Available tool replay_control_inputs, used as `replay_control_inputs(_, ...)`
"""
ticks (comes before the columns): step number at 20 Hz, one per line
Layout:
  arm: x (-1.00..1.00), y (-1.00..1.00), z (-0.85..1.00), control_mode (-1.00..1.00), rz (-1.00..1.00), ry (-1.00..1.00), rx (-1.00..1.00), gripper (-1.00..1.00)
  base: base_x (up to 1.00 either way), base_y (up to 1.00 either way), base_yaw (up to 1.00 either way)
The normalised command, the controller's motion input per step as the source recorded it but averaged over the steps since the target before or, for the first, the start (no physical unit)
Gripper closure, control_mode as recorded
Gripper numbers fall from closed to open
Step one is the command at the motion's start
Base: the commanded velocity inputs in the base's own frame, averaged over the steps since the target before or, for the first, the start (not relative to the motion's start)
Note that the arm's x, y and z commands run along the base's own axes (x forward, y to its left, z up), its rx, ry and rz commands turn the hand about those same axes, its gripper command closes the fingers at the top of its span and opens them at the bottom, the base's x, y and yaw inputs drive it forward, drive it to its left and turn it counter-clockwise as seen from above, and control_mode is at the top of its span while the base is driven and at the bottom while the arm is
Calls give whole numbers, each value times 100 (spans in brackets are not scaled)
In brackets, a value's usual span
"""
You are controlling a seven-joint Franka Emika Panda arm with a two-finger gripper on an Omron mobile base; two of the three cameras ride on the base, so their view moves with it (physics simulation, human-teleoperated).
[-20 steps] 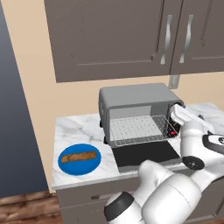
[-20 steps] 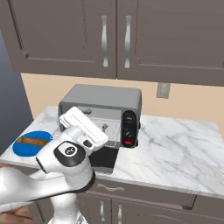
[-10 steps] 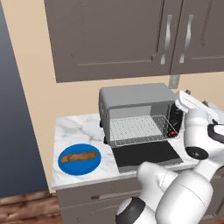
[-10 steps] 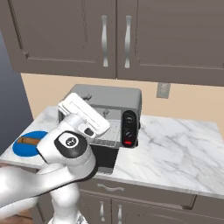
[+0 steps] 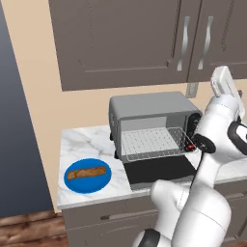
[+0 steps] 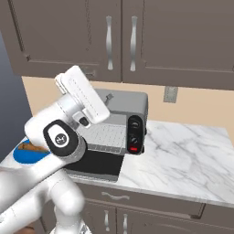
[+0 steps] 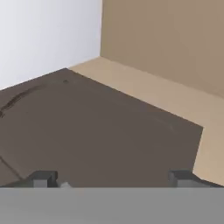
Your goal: Pull the toaster oven rack outwards. Pick up the baguette from the plate and place it on the toaster oven rack. Close the toaster oven door fully and set the temperature to the lowest setting.
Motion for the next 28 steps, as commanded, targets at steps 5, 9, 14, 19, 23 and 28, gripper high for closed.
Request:
replay_control_inputs(5, -34, -24, 33, -100, -5, -18, 67, -100, 0, 0, 0)
replay_control_inputs(9, -45, -18, 7, -100, -3, 0, 88, -100, 0, 0, 0)
replay_control_inputs(14, -36, -3, -12, -100, -1, 0, 85, -100, 0, 0, 0)
replay_control_inputs(19, -13, 16, -42, -100, 0, 2, 75, -100, 0, 0, 0)
replay_control_inputs(23, -10, 38, -63, -100, 0, 5, 61, -100, 0, 0, 0)
replay_control_inputs(28, -10, 52, -50, -100, 0, 3, 41, -100, 0, 0, 0)
